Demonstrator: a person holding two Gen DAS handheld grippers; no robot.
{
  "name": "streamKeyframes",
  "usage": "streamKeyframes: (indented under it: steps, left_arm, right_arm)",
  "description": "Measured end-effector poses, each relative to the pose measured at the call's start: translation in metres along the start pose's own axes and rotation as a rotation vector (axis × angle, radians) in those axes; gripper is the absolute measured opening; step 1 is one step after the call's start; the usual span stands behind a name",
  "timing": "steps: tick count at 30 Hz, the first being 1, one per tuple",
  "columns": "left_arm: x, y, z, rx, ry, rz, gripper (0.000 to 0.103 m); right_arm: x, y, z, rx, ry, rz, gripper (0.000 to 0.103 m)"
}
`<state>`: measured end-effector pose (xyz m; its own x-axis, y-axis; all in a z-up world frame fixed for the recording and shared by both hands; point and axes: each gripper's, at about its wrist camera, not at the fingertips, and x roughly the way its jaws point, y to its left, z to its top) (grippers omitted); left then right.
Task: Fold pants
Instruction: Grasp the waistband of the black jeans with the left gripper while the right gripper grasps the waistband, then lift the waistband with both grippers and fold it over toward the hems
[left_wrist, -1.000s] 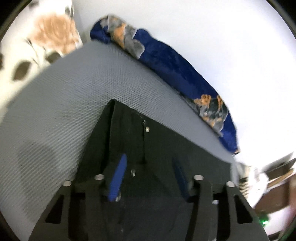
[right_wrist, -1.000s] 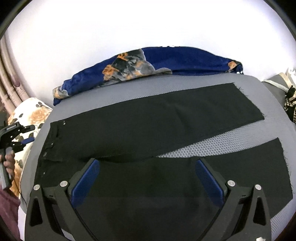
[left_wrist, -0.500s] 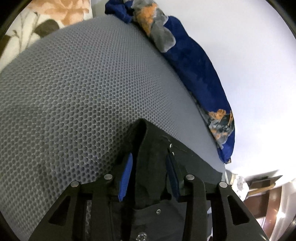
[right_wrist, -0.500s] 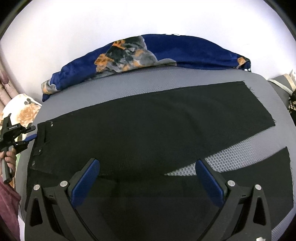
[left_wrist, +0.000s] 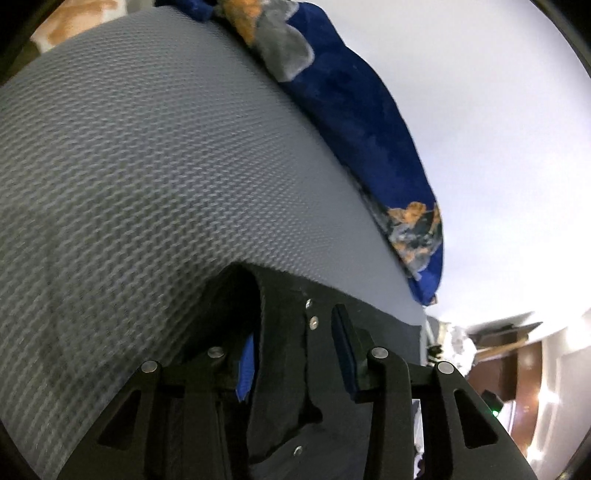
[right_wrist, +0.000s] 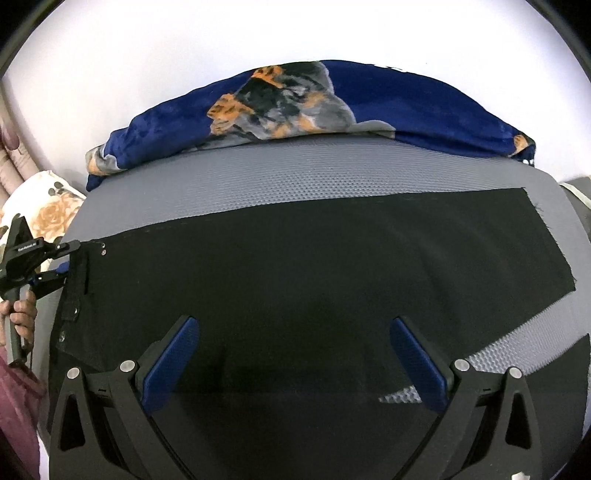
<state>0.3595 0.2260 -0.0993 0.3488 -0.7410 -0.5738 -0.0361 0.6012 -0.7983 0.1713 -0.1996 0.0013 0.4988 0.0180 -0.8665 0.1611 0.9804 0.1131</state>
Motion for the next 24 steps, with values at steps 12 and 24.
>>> streamKeyframes:
  steps: [12, 24]
  left_arm:
    - [0.018, -0.011, 0.000, 0.042, -0.075, 0.082, 0.011]
    - [-0.050, -0.075, -0.048, 0.225, -0.159, -0.117, 0.008]
  right_arm:
    - [0.029, 0.003, 0.027, -0.086, 0.023, 0.061, 0.103]
    - [0.079, -0.013, 0.101, -0.487, 0.160, 0.235, 0.099]
